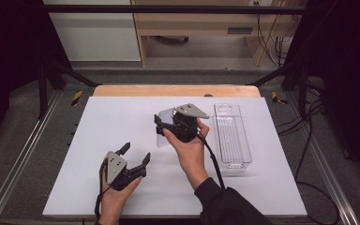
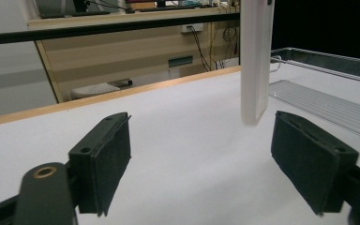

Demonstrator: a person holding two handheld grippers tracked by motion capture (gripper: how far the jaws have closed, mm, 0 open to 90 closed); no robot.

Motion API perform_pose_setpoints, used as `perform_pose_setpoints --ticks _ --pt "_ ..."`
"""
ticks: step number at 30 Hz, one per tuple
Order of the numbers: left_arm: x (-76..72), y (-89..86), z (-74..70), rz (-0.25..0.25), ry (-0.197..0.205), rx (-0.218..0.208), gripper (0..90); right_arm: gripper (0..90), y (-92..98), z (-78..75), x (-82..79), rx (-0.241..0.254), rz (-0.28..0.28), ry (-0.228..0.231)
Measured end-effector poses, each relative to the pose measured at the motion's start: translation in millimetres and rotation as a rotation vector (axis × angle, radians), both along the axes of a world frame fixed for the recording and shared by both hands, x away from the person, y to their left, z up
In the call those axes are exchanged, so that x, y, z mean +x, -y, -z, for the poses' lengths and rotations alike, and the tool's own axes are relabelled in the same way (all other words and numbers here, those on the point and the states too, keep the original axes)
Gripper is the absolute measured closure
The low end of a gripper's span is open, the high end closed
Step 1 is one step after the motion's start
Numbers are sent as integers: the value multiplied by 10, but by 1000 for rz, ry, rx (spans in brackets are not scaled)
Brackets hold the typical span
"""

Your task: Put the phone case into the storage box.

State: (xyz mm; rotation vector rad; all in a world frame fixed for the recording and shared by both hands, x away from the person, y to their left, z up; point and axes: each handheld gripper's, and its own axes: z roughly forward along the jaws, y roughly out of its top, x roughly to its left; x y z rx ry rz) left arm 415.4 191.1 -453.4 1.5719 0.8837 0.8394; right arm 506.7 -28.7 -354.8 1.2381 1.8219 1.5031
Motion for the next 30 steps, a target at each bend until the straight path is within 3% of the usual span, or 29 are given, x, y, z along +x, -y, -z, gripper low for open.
perform_pose_setpoints --ticks 8,14,18,22,30 --pt "-55 -226 -47 -37 7 -27 129 175 230 -290 181 -53 42 -1" --pt "-132 -457 -46 -79 13 -43 88 175 457 -466 338 -47 74 -1" --pt "-220 -670 -38 -114 6 -89 49 175 631 -567 464 -60 103 5" --pt "-230 -814 -7 -109 -27 -125 18 175 750 -596 565 -98 127 28" --pt "-159 -944 23 -99 -25 -109 16 176 930 -568 635 -107 166 48"
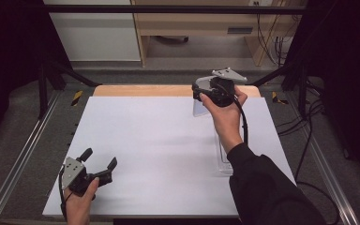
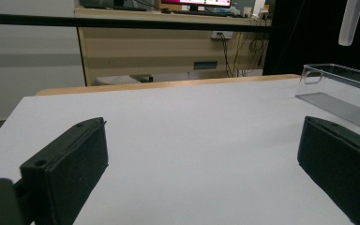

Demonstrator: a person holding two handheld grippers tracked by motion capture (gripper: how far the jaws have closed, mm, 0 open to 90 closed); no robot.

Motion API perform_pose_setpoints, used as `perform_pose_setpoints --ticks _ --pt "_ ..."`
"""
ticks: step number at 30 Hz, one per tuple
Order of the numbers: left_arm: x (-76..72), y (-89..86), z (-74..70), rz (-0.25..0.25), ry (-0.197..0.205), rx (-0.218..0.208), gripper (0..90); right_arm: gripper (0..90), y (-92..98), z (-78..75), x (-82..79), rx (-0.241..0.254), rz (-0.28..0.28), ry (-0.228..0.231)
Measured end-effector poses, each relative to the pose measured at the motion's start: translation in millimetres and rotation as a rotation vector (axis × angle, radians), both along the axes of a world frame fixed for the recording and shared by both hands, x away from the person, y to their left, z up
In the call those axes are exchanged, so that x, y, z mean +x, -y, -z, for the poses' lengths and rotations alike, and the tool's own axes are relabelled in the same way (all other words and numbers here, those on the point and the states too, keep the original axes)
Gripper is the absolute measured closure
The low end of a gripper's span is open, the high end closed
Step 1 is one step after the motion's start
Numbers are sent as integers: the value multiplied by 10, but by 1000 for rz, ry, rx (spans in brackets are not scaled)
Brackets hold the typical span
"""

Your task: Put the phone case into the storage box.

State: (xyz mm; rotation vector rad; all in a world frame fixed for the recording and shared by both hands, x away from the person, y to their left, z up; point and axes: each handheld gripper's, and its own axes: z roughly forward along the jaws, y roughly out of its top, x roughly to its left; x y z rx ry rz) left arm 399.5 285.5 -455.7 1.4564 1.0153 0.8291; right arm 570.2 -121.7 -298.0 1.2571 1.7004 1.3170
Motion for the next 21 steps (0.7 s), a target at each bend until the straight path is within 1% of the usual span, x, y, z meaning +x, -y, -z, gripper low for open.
perform_pose_setpoints --ticks 1,5,8,13,15,19,21 --pt "4 -4 -1 -3 -1 -4 17 176 25 -4 6 -5 4 3" --pt "9 -12 2 -10 1 2 13 175 148 -6 52 0 35 20" --pt "7 -26 8 -10 1 9 13 176 227 30 124 -3 58 29" --pt "17 -34 18 -2 -6 6 13 176 348 83 225 5 100 30" --pt "23 -29 22 -1 -10 7 13 176 388 101 257 8 108 33" --pt "24 -20 19 5 -7 8 13 176 462 134 301 -1 136 41" --pt "23 -10 20 10 -4 14 14 176 487 153 318 -19 149 45"
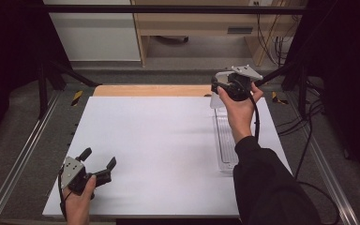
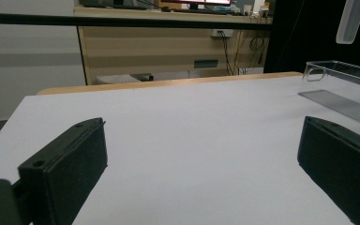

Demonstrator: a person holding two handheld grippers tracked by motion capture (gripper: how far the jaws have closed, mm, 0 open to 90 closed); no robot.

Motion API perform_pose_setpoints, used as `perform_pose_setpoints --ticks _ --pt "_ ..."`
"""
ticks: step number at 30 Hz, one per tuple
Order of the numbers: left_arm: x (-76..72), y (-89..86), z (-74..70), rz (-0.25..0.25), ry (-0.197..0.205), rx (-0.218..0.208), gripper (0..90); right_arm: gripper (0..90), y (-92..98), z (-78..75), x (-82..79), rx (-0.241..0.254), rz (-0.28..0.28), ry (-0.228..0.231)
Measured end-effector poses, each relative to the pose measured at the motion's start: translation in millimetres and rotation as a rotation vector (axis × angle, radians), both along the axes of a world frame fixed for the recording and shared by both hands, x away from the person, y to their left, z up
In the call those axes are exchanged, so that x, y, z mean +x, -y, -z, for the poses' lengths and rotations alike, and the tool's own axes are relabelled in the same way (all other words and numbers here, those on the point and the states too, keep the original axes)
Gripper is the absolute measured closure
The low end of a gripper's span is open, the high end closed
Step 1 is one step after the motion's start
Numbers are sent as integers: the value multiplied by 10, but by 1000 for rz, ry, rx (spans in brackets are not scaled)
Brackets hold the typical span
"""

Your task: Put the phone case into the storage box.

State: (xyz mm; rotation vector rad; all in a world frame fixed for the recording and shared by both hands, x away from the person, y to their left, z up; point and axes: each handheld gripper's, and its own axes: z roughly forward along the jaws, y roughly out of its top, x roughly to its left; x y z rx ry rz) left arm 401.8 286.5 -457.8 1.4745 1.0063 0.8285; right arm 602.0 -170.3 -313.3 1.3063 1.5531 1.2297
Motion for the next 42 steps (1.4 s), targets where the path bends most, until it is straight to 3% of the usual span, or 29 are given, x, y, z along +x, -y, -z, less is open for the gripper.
perform_pose_setpoints --ticks 3,11,42 --pt "4 12 3 7 -2 7 13 176 22 59 40 -45 21 -7" --pt "14 -3 12 5 -10 -1 14 176 84 133 117 -39 53 -25" --pt "20 20 14 17 -13 6 18 176 90 293 146 -31 55 -90"
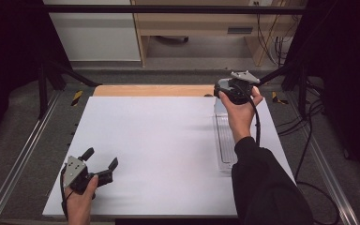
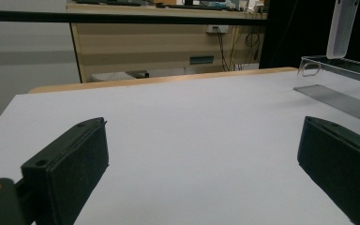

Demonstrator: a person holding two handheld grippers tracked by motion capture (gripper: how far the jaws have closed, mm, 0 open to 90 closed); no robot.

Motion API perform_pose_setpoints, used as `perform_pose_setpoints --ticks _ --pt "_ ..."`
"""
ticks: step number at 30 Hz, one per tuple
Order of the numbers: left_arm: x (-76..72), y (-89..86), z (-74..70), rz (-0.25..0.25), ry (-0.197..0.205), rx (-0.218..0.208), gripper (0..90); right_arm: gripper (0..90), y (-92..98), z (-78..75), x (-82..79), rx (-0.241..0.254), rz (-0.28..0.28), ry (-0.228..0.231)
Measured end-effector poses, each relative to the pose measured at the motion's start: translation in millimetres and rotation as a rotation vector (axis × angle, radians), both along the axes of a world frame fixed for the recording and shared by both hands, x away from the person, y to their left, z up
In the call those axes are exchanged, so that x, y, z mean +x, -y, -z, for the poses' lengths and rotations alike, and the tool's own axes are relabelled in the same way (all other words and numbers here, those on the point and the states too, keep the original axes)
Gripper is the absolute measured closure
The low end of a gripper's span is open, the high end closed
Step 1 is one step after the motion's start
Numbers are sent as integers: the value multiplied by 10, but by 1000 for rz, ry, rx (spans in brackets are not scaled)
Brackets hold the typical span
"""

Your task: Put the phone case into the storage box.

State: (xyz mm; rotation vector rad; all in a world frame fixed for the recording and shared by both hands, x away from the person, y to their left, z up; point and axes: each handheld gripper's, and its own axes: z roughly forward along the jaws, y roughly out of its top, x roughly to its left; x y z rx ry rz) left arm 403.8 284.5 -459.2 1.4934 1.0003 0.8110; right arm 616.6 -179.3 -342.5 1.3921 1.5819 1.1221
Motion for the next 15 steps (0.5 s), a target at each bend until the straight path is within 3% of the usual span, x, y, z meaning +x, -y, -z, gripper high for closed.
perform_pose_setpoints --ticks 15 --pt "0 1 -1 3 1 2 18 176 -22 55 14 4 11 0"
